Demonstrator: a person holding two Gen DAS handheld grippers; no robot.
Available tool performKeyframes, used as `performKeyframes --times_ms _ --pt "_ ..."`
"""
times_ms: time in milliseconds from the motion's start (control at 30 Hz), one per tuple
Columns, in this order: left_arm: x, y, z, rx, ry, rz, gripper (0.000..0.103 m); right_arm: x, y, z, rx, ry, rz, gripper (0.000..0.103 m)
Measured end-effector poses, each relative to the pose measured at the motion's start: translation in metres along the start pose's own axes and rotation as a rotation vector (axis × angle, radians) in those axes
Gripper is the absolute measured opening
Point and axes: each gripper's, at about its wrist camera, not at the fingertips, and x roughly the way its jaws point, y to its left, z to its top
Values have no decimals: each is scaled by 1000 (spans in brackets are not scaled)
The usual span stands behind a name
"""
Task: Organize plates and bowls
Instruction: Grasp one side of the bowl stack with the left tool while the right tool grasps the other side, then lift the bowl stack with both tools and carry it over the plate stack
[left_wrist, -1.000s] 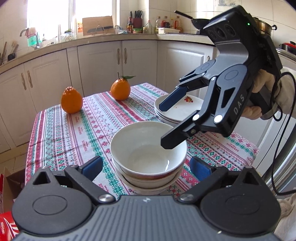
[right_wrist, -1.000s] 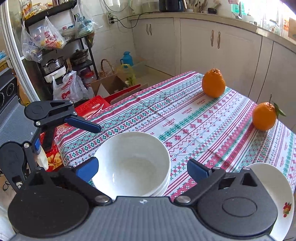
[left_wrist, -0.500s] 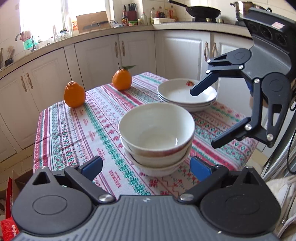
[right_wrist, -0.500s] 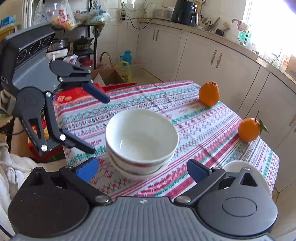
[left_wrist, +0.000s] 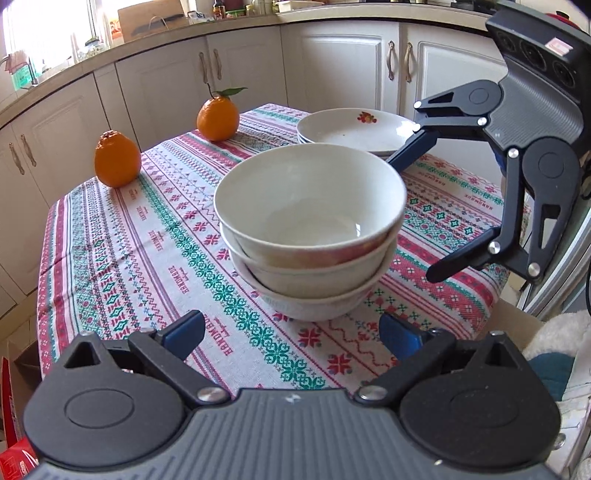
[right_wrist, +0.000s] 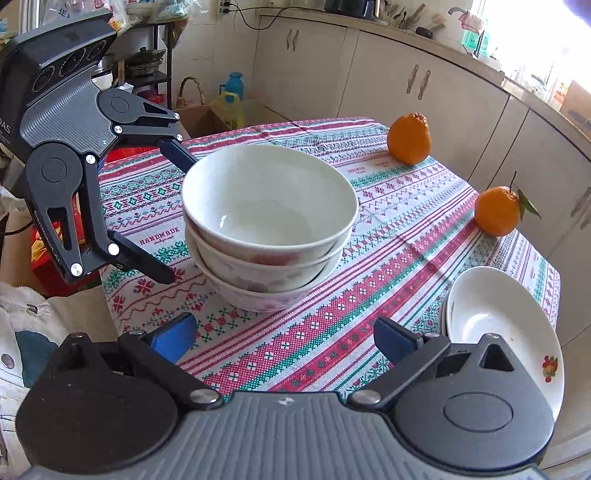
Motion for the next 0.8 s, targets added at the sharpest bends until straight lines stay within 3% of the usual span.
performKeyframes --times_ms 567,800 --pt "23 20 11 160 12 -172 93 41 -9 21 -93 54 124 103" --pt "31 20 13 227 29 -200 93 47 -8 32 -147 84 152 101"
